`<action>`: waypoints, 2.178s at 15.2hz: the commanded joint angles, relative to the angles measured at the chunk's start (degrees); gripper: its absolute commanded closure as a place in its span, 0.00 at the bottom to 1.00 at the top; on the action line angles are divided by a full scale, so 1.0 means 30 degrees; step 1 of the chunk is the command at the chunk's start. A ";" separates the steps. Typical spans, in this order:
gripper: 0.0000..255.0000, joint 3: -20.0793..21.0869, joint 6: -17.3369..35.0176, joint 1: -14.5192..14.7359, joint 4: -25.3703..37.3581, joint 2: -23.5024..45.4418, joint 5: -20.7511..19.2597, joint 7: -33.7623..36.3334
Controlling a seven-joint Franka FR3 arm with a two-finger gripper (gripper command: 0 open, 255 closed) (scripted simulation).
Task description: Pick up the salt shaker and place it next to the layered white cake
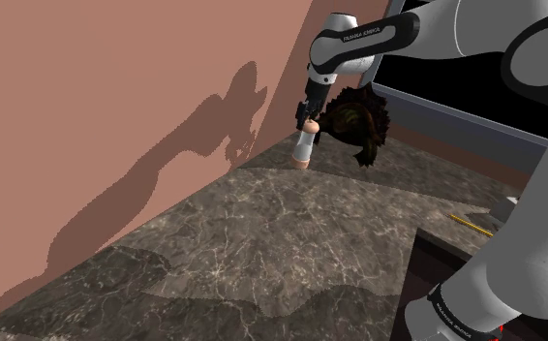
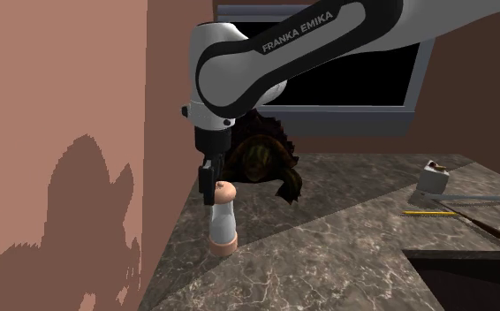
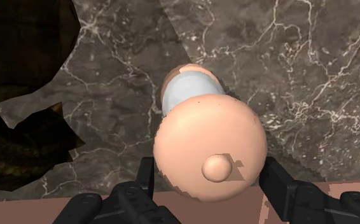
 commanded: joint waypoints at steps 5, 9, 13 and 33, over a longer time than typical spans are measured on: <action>1.00 -0.0013 -0.0710 0.0000 0.0493 -0.0192 -0.0044 0.0041; 1.00 -0.0028 -0.1660 0.0001 0.1205 -0.0433 -0.0099 0.0099; 1.00 -0.0041 -0.2628 -0.0001 0.1997 -0.0611 -0.0142 0.0149; 1.00 -0.0090 -0.7847 -0.0098 0.7402 -0.0426 -0.0177 0.0316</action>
